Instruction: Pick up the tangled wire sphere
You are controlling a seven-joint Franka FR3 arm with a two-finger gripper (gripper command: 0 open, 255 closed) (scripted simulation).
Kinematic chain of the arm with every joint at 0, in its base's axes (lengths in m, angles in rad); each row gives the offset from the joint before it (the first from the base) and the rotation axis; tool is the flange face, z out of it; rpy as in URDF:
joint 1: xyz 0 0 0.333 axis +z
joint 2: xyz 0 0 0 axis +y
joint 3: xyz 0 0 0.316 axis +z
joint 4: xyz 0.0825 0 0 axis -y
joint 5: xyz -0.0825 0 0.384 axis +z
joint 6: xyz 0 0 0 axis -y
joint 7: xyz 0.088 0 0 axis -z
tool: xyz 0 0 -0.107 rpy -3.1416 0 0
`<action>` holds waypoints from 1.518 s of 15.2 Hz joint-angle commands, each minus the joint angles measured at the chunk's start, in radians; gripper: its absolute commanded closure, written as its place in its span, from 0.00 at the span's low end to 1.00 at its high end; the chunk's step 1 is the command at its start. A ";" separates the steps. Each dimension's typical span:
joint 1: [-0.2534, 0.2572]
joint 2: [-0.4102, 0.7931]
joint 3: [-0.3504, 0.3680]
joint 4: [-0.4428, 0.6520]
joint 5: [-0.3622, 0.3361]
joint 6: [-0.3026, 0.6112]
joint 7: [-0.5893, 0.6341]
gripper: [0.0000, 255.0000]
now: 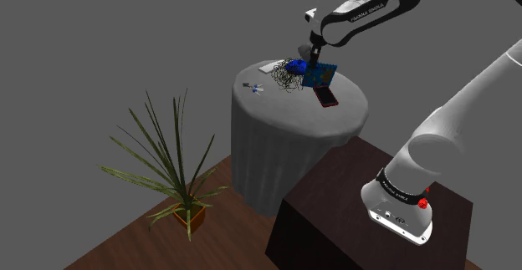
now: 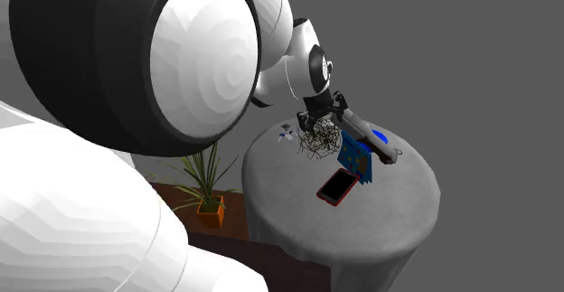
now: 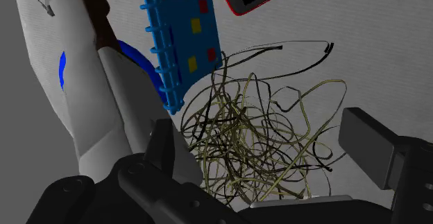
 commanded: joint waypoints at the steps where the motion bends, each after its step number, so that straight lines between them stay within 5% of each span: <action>1: -0.007 0.070 -0.005 0.044 -0.031 0.062 -0.001 0.00; 11: -0.017 0.140 -0.011 0.014 -0.083 0.163 0.056 0.00; 12: -0.016 0.141 -0.011 0.016 -0.082 0.161 0.055 1.00; 23: -0.014 0.122 -0.010 0.022 -0.068 0.138 0.039 1.00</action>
